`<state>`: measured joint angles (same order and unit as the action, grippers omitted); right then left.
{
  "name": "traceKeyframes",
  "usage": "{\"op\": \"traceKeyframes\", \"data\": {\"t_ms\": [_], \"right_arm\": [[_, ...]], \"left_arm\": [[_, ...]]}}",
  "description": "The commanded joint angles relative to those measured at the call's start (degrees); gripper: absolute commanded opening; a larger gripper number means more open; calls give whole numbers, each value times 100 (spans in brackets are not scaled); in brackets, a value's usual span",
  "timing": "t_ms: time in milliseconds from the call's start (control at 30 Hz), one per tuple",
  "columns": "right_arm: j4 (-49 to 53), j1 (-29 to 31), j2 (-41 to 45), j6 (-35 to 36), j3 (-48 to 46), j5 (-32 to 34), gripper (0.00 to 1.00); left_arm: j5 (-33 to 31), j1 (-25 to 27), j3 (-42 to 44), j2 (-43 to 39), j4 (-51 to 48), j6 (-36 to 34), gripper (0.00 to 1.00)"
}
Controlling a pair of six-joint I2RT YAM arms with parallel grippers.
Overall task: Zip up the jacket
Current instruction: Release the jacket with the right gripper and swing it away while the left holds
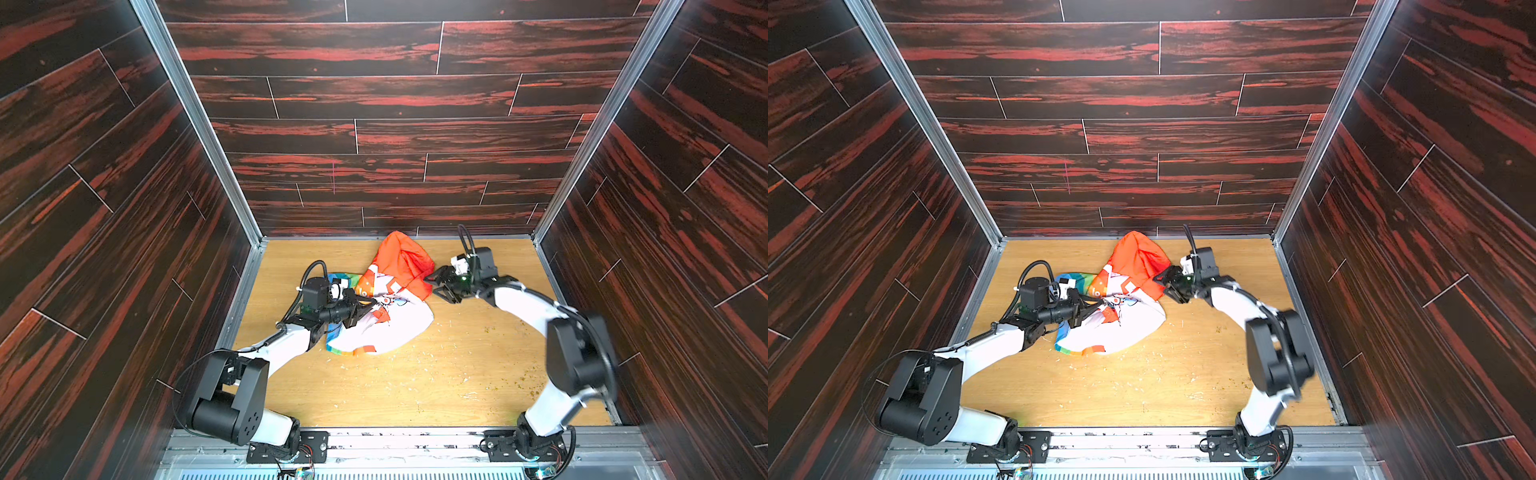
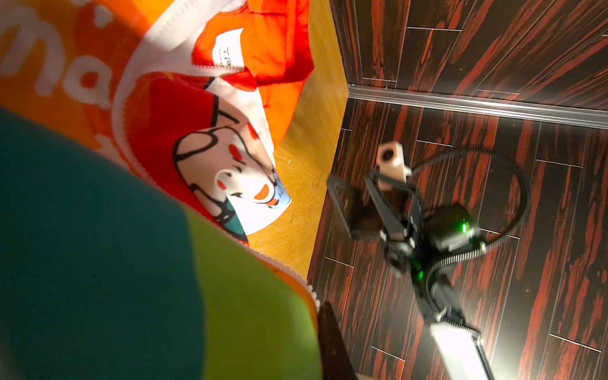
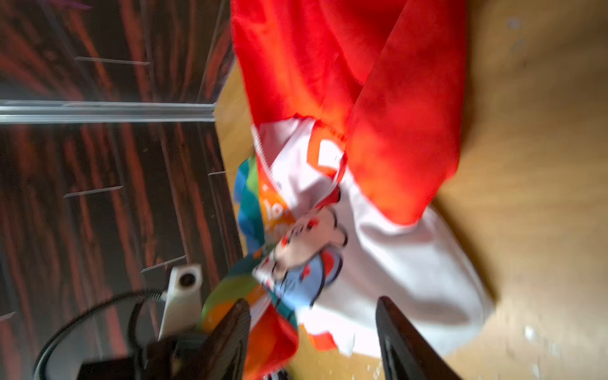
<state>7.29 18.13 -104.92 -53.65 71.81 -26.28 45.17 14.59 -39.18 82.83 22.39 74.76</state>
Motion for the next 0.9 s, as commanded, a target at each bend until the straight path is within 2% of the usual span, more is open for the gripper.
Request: {"op": "traceKeyframes", "data": {"t_ms": [0, 100, 300, 500, 600, 700, 867], "right_arm": [[918, -71, -873, 393, 902, 386, 64], [1284, -118, -1463, 418, 1502, 732, 64], [1518, -167, -2076, 237, 2069, 1120, 64], [930, -161, -2571, -7, 2368, 530, 63], [659, -161, -2783, -99, 2549, 234, 50], [498, -202, -2769, -118, 2557, 134, 28], [215, -492, -2082, -111, 1890, 112, 5]], "left_arm": [[124, -18, 85, -225, -96, -85, 0], [150, -18, 55, -239, -74, -41, 0], [159, -17, 12, -197, -25, 8, 0], [293, -18, -45, -153, -27, 27, 0], [408, -22, -147, -92, -172, -66, 0], [498, -20, -232, 7, -187, -76, 0], [661, -22, -405, 181, -270, -207, 0]]}}
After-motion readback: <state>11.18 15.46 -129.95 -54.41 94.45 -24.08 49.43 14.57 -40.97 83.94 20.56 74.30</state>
